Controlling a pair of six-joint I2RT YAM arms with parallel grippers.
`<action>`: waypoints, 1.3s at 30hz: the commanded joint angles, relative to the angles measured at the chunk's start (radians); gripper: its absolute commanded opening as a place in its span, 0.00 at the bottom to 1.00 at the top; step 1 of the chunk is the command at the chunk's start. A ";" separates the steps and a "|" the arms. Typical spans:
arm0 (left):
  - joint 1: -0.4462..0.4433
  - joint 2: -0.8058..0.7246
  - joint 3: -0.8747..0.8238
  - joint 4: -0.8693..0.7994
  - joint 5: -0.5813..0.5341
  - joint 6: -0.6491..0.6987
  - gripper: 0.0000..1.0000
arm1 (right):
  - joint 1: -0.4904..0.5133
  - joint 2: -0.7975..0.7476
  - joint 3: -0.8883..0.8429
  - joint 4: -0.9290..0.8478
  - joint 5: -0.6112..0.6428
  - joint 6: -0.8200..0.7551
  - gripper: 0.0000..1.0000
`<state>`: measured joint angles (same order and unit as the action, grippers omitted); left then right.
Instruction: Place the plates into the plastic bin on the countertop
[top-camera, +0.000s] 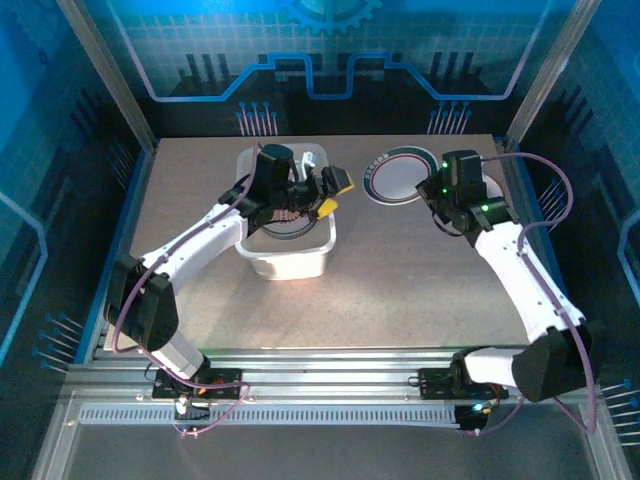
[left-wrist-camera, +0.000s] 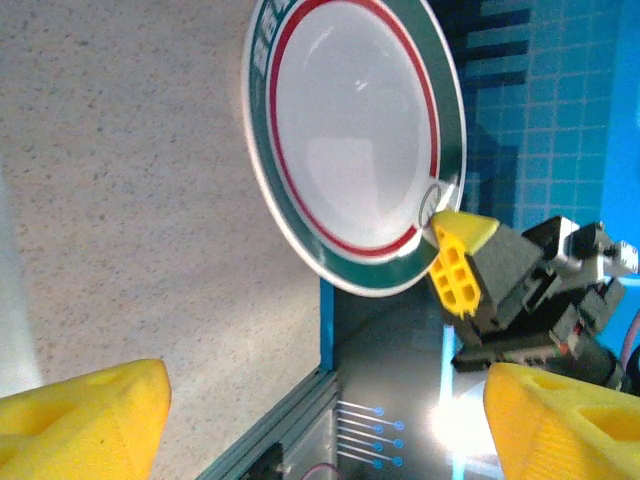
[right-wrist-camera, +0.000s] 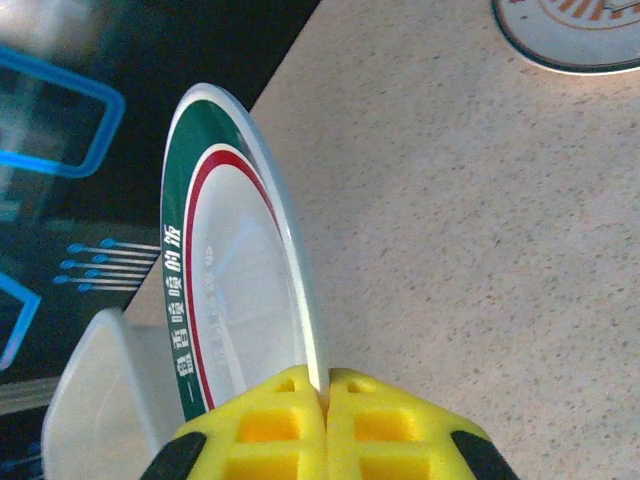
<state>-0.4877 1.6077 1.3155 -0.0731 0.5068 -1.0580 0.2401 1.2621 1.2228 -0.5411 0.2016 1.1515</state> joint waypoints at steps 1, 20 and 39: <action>-0.012 0.005 0.007 0.061 0.014 -0.045 0.83 | 0.039 -0.051 0.007 0.016 0.013 0.013 0.00; -0.032 0.091 0.041 0.088 -0.044 -0.037 0.50 | 0.171 -0.096 -0.062 0.074 -0.084 0.154 0.00; 0.062 -0.123 -0.030 0.039 -0.032 0.049 0.00 | 0.255 0.047 0.101 0.051 -0.063 -0.028 0.70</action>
<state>-0.4557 1.5700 1.3045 -0.0319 0.4431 -1.0580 0.4747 1.2793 1.2648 -0.4976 0.1440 1.2106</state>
